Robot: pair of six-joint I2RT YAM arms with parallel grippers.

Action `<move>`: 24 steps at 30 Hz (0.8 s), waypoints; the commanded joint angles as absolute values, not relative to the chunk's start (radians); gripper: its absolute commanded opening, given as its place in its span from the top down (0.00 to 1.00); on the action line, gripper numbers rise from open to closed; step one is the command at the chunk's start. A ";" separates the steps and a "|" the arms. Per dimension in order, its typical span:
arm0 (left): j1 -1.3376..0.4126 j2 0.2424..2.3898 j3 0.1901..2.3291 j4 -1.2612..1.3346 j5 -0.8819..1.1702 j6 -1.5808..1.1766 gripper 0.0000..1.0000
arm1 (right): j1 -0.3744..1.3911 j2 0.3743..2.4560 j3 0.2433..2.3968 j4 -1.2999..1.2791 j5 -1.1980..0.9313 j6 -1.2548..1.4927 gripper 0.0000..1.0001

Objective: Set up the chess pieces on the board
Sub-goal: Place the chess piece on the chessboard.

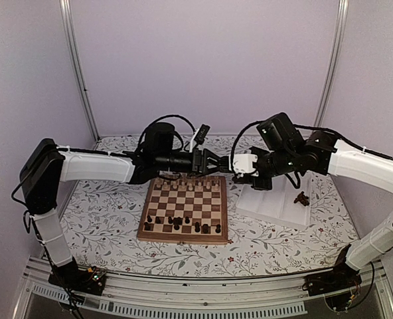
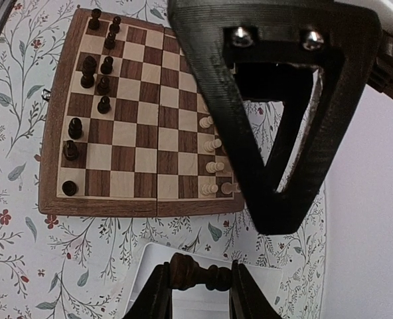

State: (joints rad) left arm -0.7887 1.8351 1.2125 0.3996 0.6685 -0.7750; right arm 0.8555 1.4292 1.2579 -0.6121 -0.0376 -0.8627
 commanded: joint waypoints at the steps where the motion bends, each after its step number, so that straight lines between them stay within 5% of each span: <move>1: -0.810 1.851 1.240 0.451 0.740 -0.807 0.48 | 0.866 1.449 1.307 -0.607 -0.011 -0.866 0.77; 24: -0.828 1.916 1.256 0.514 0.846 -0.847 0.66 | 0.906 1.493 1.374 -0.656 -0.033 -0.853 0.76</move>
State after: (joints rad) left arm -0.8177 1.8957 1.2297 0.4637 0.8135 -0.8314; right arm 0.8875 1.4807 1.3380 -0.6399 -0.0135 -0.8631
